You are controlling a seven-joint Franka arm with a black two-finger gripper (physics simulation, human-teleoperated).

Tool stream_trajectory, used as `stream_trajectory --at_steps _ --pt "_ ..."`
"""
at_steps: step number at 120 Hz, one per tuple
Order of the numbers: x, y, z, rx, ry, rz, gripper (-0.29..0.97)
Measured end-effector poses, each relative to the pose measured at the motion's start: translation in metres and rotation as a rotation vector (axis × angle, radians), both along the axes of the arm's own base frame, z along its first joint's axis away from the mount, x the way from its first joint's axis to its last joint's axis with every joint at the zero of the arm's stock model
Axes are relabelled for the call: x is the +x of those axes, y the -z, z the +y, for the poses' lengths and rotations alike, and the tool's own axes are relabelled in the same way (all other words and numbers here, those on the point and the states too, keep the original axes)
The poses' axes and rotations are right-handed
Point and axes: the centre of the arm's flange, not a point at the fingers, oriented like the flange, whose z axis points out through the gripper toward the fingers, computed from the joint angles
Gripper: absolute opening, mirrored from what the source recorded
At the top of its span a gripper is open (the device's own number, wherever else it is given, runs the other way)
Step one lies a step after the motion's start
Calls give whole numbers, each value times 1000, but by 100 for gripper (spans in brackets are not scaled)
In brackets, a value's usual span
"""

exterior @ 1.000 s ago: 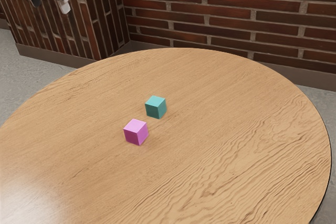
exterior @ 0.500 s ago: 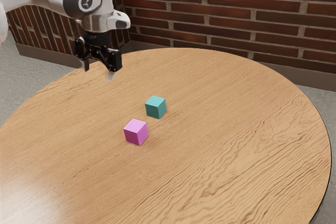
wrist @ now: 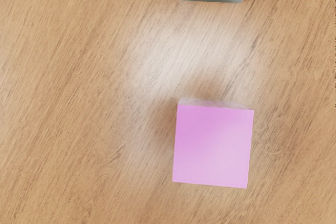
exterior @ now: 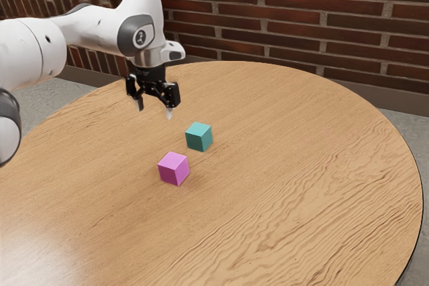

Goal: Pick up the blue block with one arm, and put the blue block on the pink block with one arm

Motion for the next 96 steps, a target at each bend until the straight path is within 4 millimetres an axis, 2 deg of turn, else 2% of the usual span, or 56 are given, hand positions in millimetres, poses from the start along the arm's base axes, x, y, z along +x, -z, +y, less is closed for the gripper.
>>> stream_trajectory --at_steps 6,20,51,96 --pt "6 15 1 -5 8 -1 68" --pt "43 51 1 -2 33 -23 68" --pt "79 92 0 -17 81 -43 68" --pt "107 115 -7 -42 168 -90 68"
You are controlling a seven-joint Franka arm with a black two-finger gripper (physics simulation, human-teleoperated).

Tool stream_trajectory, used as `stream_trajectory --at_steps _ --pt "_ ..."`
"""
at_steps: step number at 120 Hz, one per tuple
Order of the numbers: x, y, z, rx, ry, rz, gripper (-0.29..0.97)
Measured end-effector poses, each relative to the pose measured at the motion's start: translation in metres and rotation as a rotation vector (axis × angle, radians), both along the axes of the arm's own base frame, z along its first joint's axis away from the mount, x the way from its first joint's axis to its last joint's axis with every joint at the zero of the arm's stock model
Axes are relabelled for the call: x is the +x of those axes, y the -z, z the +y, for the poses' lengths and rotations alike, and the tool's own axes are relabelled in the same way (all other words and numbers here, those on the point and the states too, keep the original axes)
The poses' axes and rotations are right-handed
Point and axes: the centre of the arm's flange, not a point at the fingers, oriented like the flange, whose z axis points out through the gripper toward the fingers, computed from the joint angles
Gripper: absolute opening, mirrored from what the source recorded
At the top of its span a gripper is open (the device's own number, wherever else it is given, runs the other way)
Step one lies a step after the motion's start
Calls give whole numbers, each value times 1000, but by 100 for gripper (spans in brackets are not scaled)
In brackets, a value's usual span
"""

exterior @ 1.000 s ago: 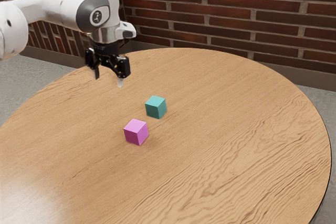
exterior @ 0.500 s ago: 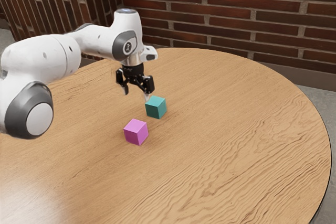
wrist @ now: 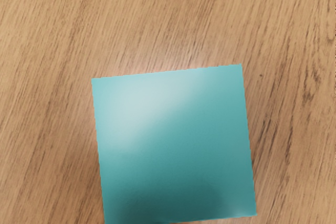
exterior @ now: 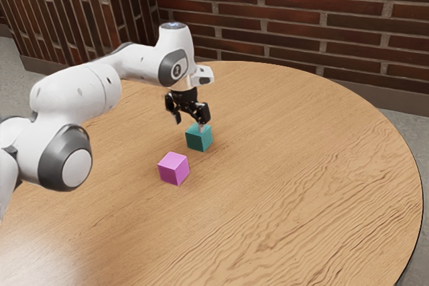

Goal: Pick up the blue block with one arm, and put the blue block on the pink block with one arm

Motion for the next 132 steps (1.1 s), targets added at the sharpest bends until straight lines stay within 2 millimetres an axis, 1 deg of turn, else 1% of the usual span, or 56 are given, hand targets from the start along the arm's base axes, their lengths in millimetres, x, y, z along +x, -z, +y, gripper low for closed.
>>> stream_trajectory --at_steps 14,28,50,89,104,122,128,132 --pt "3 0 -1 -5 18 -26 68" --pt "5 13 1 -12 26 -33 68" --pt "7 27 4 -21 38 -41 68" --pt "12 49 0 -42 61 -71 68" --pt "14 54 1 -50 64 -86 68" --pt "15 55 1 -52 69 -98 68" --pt "15 55 1 -54 70 -100 65" --pt "15 55 2 -57 68 -101 61"
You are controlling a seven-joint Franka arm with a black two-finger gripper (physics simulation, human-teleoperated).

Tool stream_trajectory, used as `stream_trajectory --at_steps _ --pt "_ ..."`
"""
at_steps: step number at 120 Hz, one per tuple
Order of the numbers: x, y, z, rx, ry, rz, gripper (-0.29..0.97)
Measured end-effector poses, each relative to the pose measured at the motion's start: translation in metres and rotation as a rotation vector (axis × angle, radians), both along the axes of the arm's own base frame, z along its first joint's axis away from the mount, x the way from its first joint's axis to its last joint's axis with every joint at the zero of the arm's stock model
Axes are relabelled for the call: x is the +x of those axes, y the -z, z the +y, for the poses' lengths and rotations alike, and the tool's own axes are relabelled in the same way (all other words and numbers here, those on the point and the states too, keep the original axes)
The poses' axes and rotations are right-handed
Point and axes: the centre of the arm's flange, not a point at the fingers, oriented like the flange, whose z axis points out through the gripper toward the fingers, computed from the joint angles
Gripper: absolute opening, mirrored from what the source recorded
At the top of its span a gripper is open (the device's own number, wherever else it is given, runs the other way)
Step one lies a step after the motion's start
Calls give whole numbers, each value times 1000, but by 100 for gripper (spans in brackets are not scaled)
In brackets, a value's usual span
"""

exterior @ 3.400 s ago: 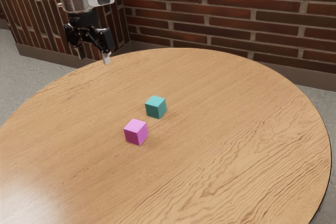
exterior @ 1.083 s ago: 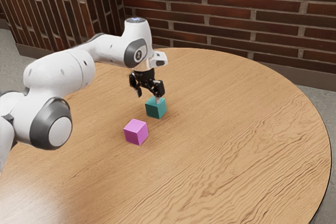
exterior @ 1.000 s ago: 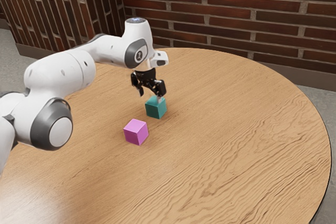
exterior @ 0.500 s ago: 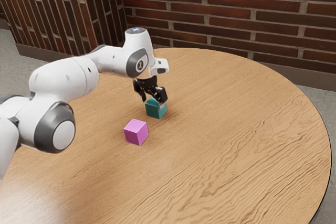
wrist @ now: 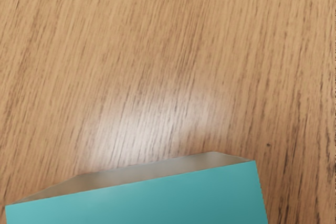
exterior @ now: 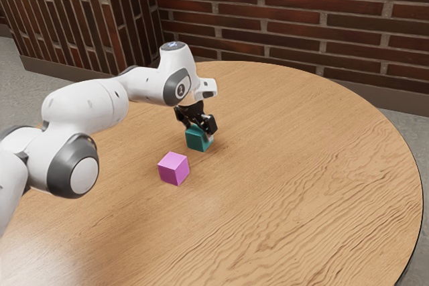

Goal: Pick up the blue block with one arm, and put the blue block on the pink block with one arm

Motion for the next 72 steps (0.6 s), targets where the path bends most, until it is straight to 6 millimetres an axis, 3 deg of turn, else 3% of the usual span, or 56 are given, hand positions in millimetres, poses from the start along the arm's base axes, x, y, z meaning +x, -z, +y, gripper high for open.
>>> stream_trajectory --at_steps 20,42,56,72 --pt "0 0 1 -16 -6 -1 38" --pt "0 -2 1 -17 -9 -5 34" --pt "-5 -25 3 -16 -13 -13 30" --pt "-26 -58 5 -15 -24 -1 28"
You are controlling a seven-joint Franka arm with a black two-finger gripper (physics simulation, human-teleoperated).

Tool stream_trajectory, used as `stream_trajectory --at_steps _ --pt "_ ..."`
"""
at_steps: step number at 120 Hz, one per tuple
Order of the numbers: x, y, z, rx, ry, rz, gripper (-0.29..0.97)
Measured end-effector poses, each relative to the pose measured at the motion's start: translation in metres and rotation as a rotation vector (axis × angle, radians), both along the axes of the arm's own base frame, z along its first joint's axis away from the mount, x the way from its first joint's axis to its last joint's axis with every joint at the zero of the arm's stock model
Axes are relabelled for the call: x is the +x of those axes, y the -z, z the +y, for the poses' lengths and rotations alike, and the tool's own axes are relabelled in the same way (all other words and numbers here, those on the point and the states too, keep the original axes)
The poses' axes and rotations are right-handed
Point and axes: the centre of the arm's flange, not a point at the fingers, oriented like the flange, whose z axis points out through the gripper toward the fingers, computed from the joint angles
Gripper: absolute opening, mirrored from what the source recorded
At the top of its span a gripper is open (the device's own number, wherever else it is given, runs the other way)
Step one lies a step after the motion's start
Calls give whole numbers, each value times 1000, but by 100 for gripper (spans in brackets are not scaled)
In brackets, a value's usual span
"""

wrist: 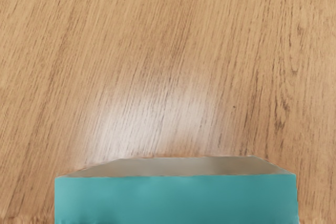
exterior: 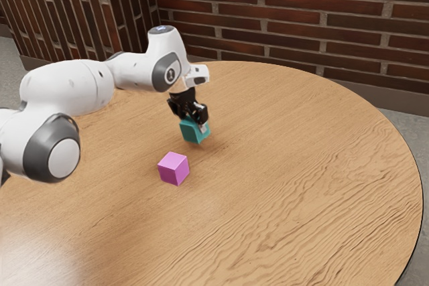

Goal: Pick up the blue block with one arm, and put the blue block on the pink block with one arm

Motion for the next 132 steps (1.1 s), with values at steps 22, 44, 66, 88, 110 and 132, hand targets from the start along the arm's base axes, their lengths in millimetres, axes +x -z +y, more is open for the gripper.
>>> stream_trajectory --at_steps 22,44,66,88,110,132 --pt "-24 -32 5 54 -7 24 26" --pt "-33 -47 -4 159 0 62 25" --pt "-64 -65 -20 210 -21 98 25" --pt "-84 -54 -21 220 -81 110 24" --pt "-93 -53 -28 223 -124 80 24" --pt "-96 -48 -39 216 -150 48 24"
